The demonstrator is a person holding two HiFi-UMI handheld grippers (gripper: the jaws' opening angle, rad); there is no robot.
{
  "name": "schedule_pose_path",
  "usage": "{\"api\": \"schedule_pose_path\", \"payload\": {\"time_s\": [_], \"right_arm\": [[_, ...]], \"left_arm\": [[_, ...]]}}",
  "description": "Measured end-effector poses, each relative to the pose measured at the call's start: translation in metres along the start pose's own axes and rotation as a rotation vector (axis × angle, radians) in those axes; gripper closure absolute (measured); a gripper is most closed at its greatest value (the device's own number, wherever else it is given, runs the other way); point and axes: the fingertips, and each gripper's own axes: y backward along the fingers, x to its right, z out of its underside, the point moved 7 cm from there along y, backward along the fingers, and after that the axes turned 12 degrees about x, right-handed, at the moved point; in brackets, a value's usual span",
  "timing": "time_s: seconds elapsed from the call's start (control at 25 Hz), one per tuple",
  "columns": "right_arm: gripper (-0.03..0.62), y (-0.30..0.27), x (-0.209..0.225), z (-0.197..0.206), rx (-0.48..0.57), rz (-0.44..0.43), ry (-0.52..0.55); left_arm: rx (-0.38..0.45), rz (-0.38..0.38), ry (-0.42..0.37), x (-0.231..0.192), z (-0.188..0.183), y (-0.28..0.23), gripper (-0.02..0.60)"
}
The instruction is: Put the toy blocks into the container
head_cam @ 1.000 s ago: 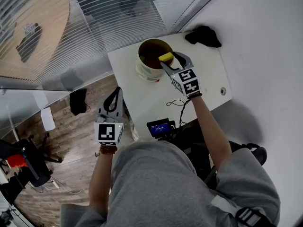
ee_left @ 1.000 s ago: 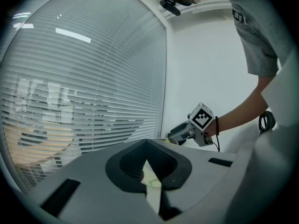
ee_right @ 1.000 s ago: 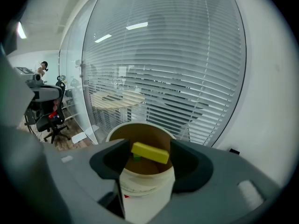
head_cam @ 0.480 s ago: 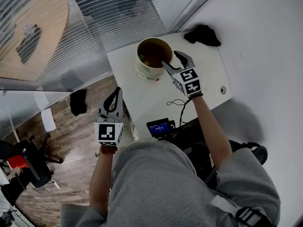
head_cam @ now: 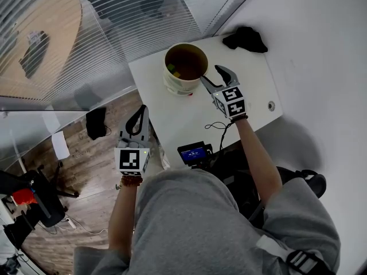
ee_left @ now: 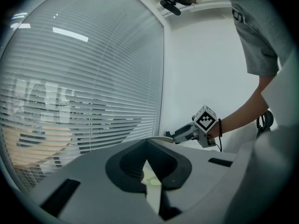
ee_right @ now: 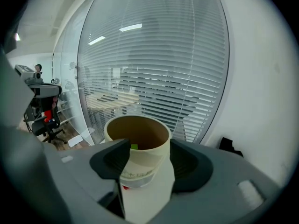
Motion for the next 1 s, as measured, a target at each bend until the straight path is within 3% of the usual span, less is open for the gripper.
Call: {"api": "schedule_pose_path", "payload": {"time_s": [0.2,0.36,0.68,1.0], "right_arm": [[0.316,0.01,0.003,0.008,0.022,0.041,0.02],[0.316,0.014,0.003,0.032,-0.031,0.05,0.024],[0.316,0.007,-0.018,0.095,-0.183,-0.034,0.011],[0.317,-0.011,-0.044,0.134,-0.275,-0.131,0.017]], "left_arm": [[-0.01,0.007,-0.004,0.002,0.001,-0.001,0.584],[-0.01,0.008,-0.008,0.002,0.003,-0.001,0.584],[-0.019,0.011,-0.018,0.004,0.002,-0.003,0.584],[-0.021,-0.001,-0.022,0.003,0.003,-0.002,0.584]]}}
